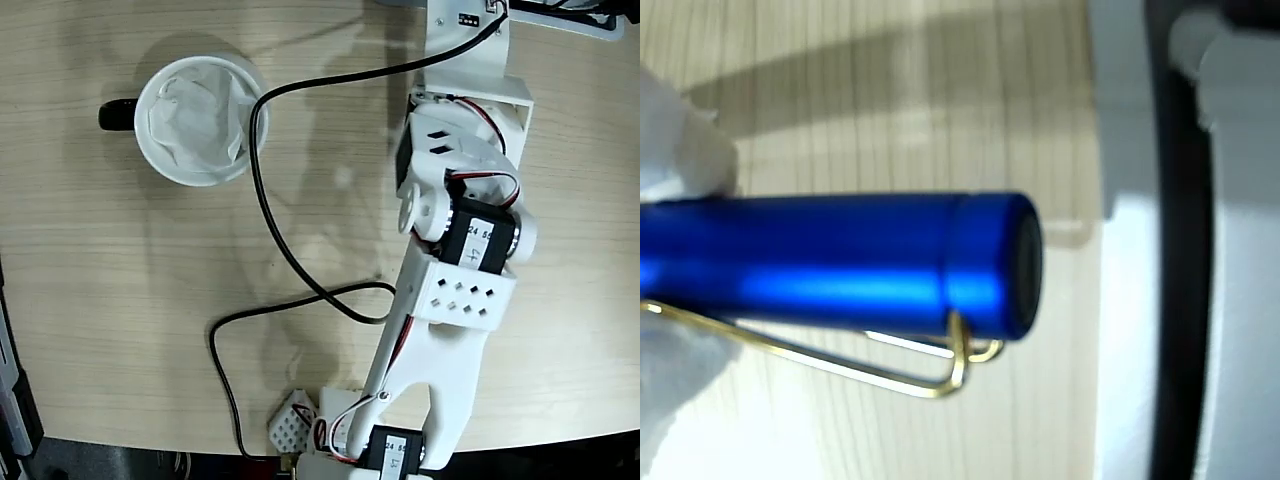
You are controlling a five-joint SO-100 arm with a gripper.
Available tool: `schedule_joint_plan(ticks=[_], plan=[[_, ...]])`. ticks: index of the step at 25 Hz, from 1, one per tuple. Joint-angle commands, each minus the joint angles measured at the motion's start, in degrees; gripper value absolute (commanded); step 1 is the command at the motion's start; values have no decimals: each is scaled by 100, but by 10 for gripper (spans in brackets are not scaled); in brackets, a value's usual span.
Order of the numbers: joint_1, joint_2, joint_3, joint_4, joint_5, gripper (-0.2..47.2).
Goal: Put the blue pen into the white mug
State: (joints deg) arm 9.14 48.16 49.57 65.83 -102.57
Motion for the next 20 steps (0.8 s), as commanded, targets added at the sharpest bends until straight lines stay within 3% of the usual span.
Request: schedule_joint_plan(ticks=[1, 10, 16, 20], plan=[[-70, 853, -220, 79, -26, 12], [-527, 1872, -26, 79, -18, 11], [-993, 2865, 501, 44, -18, 10], [-1292, 3595, 1239, -615, -9, 9]])
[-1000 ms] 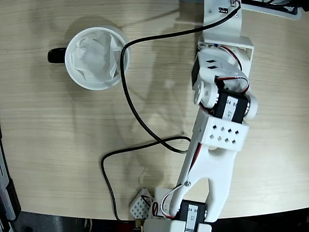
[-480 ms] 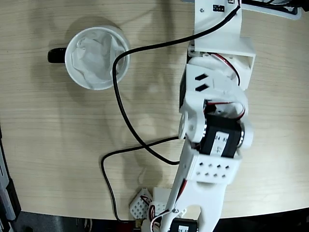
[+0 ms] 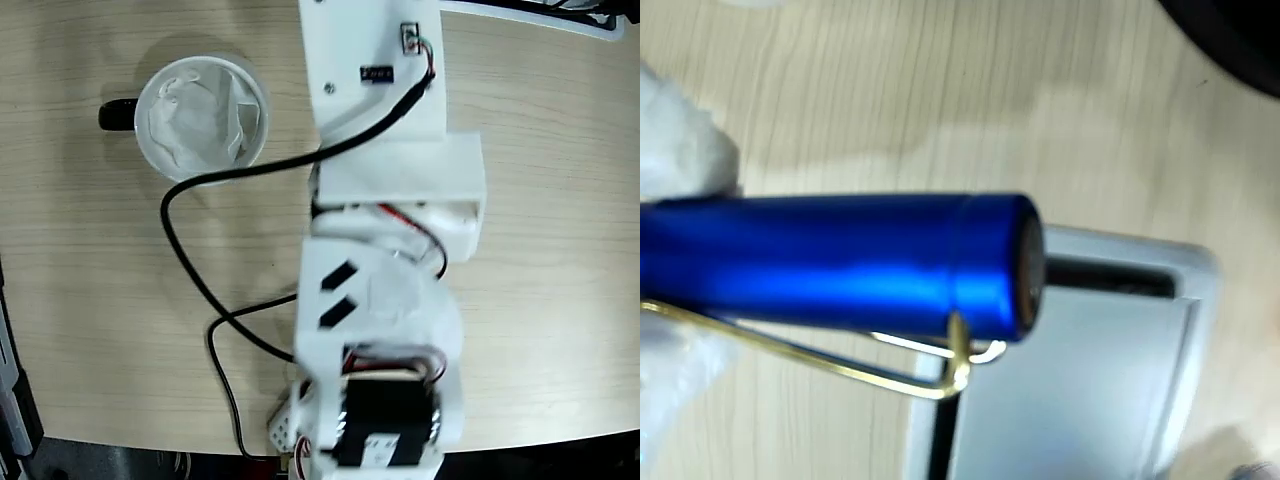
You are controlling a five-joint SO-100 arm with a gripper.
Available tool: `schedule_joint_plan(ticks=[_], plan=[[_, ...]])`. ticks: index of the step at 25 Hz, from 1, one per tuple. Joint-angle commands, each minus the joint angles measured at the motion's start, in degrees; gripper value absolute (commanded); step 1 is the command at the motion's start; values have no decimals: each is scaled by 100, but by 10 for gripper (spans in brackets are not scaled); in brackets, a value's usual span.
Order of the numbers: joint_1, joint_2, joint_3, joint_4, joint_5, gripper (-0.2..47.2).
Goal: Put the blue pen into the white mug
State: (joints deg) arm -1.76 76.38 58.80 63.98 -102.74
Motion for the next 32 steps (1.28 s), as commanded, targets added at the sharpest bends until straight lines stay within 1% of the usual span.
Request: schedule_joint_plan(ticks=[1, 4, 7, 11, 15, 17, 20, 25, 27, 32], plan=[[-272, 976, 606, -729, 9, 9], [-466, 1617, 1521, -1503, 9, 9], [-633, 2303, 2672, -2514, 9, 9], [-870, 3032, 3841, -3428, 123, 9], [-1099, 3683, 5106, -4781, 185, 9], [-1222, 3885, 5528, -5344, 316, 9], [-1415, 4113, 5880, -6047, 598, 9], [-1670, 4254, 6592, -7620, 949, 8], [-1714, 4254, 6829, -7928, 976, 8], [-1749, 4184, 7699, -9114, 1055, 8]])
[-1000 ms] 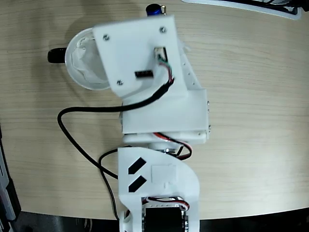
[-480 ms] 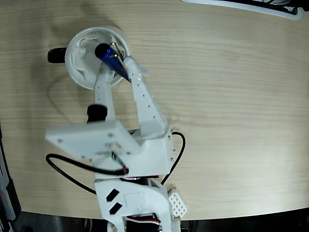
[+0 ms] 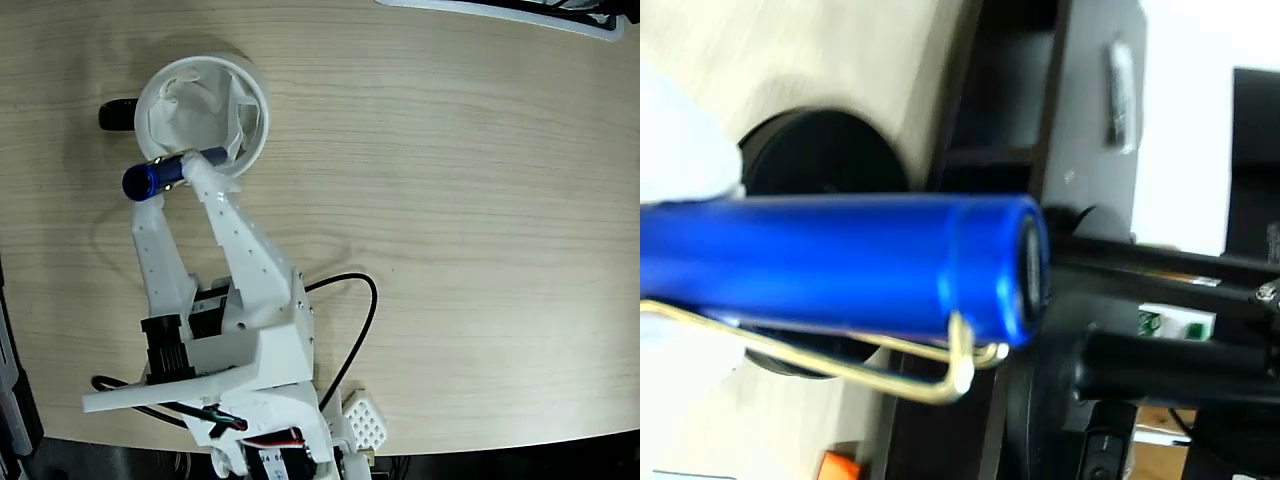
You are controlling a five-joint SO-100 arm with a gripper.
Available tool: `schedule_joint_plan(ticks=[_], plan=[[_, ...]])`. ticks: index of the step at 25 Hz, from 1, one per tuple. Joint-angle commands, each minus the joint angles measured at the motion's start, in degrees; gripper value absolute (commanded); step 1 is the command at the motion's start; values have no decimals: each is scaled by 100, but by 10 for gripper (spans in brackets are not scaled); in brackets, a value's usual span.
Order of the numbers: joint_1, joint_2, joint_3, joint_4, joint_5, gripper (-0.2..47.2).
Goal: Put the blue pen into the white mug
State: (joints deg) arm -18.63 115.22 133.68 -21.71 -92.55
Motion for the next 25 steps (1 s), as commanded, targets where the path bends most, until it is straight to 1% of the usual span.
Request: schedule_joint_plan(ticks=[1, 6, 15, 21, 23, 25], plan=[[-70, 255, 352, -729, 79, 8], [-105, -229, 888, -1881, 264, 8], [-176, -1652, 888, -3155, 334, 10], [-290, -2206, 870, -3322, 334, 11], [-352, -2338, 870, -3349, 334, 23], [-404, -2443, 870, -3357, 334, 49]])
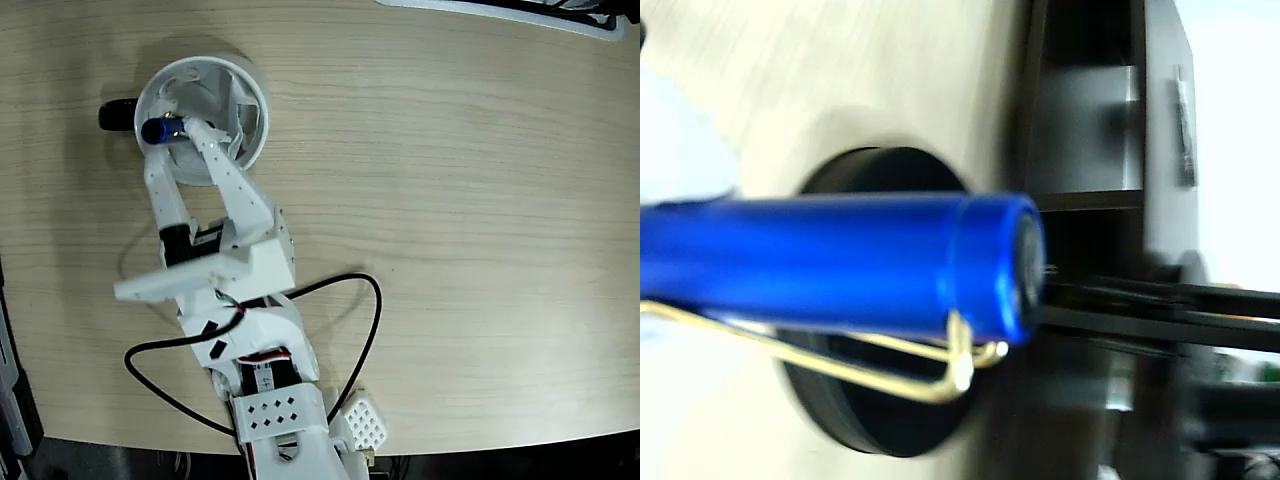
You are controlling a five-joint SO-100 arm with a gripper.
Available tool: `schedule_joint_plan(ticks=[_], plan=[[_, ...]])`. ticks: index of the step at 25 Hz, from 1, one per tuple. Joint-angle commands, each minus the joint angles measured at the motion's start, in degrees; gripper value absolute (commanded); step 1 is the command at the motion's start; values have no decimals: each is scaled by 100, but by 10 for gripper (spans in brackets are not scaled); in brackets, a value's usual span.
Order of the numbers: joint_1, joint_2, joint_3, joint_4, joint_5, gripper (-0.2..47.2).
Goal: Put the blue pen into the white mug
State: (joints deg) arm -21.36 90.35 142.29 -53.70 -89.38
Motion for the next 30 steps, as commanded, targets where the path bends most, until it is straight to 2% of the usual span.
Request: schedule_joint_plan(ticks=[1, 13, 14, 17, 18, 19, 21, 24, 27, 28, 29, 30], plan=[[-149, 0, 9, -167, 18, 56], [-158, -308, 70, -167, 26, 122], [-158, -281, 79, -167, 88, 136], [-114, -88, 97, -387, 896, 139], [-88, 35, 105, -413, 1160, 116], [-53, 193, 123, -448, 1477, 69], [53, 580, 176, -466, 2127, 40], [316, 1310, 343, -466, 3252, 40], [729, 2057, 668, -439, 4069, 61], [879, 2320, 826, -422, 4289, 54], [1002, 2558, 967, -422, 4377, 11], [1151, 2821, 1116, -413, 4623, 0]])
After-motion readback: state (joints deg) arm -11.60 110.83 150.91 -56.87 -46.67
